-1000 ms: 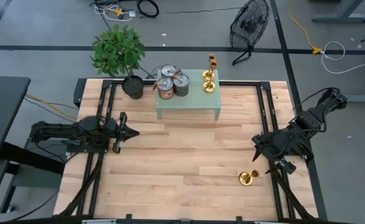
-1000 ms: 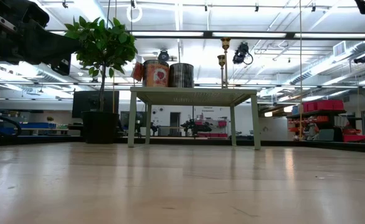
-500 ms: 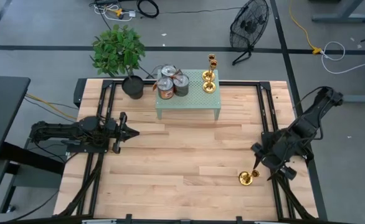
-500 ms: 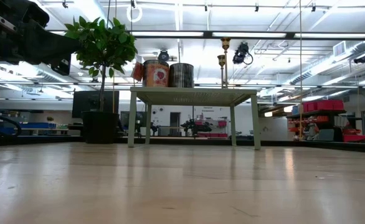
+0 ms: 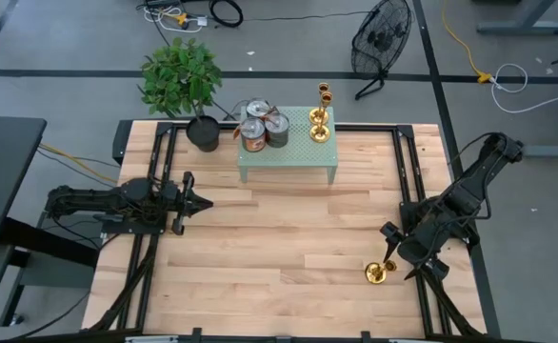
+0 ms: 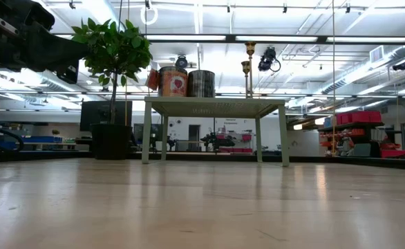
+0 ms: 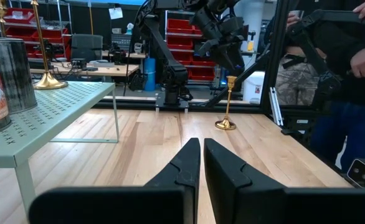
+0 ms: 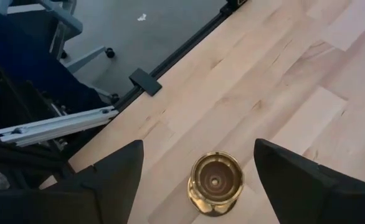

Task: Pick & Place candle stick holders
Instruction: Put the gold candle holder on the shelf

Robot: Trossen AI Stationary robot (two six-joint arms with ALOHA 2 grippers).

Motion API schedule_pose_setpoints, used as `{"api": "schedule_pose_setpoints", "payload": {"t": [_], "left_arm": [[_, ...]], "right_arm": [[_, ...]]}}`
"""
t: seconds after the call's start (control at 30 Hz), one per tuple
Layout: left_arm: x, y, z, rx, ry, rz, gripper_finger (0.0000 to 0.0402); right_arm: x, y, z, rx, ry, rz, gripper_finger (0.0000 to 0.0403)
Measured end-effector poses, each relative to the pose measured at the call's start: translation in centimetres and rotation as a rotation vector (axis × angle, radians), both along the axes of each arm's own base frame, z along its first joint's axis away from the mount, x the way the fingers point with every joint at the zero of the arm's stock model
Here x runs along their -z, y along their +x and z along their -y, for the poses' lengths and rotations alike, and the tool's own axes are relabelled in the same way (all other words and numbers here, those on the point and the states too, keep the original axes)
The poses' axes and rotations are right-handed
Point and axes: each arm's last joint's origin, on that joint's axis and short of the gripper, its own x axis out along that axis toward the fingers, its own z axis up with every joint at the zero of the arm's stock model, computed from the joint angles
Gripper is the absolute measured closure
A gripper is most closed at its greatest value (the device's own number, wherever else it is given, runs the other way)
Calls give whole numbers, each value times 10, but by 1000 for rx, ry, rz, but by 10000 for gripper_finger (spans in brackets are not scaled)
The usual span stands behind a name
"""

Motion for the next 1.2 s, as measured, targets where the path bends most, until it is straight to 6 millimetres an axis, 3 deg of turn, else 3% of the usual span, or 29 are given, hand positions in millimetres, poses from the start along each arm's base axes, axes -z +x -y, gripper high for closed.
{"api": "schedule_pose_setpoints", "payload": {"t": [0.53,0.73,1.2], "left_arm": [[0,0,0,0,0,0,371],[0,0,0,0,0,1,371],[0,0,0,0,0,0,371]], "right_arm": [[10,9,-8,-6,-77,-20,97],[30,9,-6,9,-146,-54,97],[28,12,-8,39,-130,-44,98]]}}
